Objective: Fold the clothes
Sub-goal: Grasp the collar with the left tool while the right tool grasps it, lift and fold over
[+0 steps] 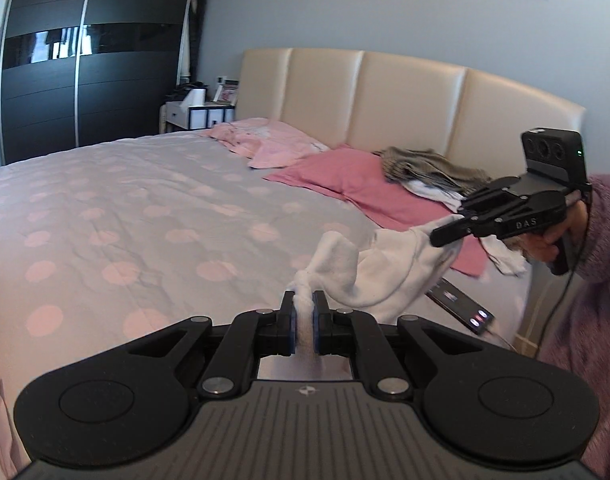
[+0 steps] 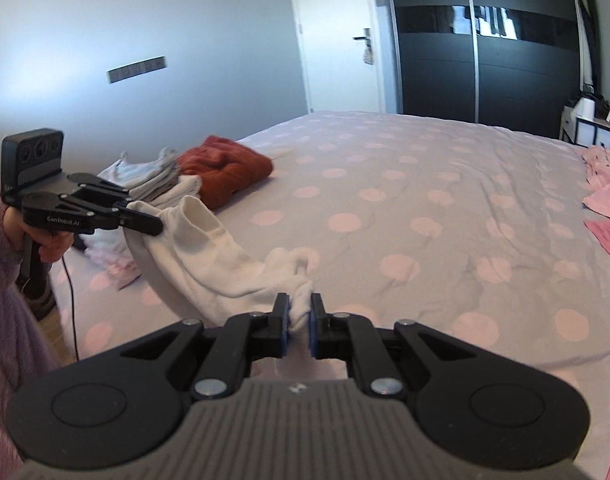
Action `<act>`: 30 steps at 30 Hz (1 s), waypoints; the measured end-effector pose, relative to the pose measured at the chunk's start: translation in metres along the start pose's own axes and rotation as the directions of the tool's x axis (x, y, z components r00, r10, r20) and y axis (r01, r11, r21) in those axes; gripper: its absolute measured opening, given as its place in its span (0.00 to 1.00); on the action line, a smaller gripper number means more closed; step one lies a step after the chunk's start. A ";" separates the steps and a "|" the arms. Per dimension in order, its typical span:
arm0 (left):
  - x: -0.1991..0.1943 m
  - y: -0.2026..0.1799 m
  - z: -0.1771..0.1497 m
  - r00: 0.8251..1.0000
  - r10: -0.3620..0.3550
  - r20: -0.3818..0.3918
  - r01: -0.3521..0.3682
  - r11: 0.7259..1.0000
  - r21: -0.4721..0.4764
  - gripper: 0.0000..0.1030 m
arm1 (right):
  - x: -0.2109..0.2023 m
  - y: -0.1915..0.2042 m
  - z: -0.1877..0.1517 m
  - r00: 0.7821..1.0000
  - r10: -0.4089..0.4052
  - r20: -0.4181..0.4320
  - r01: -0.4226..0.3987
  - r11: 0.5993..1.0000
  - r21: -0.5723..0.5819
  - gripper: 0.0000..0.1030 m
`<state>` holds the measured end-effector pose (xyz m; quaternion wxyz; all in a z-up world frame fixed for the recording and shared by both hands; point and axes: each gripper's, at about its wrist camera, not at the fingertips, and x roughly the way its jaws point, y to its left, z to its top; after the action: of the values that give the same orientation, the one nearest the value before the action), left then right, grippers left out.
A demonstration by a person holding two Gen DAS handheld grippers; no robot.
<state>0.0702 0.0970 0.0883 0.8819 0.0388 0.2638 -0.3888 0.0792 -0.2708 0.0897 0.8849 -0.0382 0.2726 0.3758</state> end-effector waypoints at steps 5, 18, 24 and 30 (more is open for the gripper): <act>-0.009 -0.029 -0.041 0.994 -0.063 -0.084 0.066 0.997 0.035 0.05 | -0.014 0.027 -0.044 0.996 0.069 -0.049 -0.073 0.995 -0.074 0.11; 0.037 -0.062 -0.130 0.914 -0.061 -0.401 0.143 0.974 0.177 0.05 | 0.017 0.058 -0.135 0.948 0.062 -0.312 -0.134 0.967 -0.215 0.11; 0.034 -0.077 -0.136 0.901 -0.047 -0.431 0.168 0.954 0.248 0.15 | 0.020 0.063 -0.138 0.935 0.068 -0.349 -0.150 0.965 -0.214 0.24; 0.039 -0.102 -0.127 0.935 -0.003 -0.354 0.137 0.926 0.353 0.29 | 0.032 0.067 -0.124 0.956 0.057 -0.287 -0.119 0.972 -0.202 0.43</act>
<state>-0.0353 0.0355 -0.0261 0.7833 0.2634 0.3379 -0.4504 -0.0046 -0.2360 -0.0228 0.8104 -0.1749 0.3534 0.4333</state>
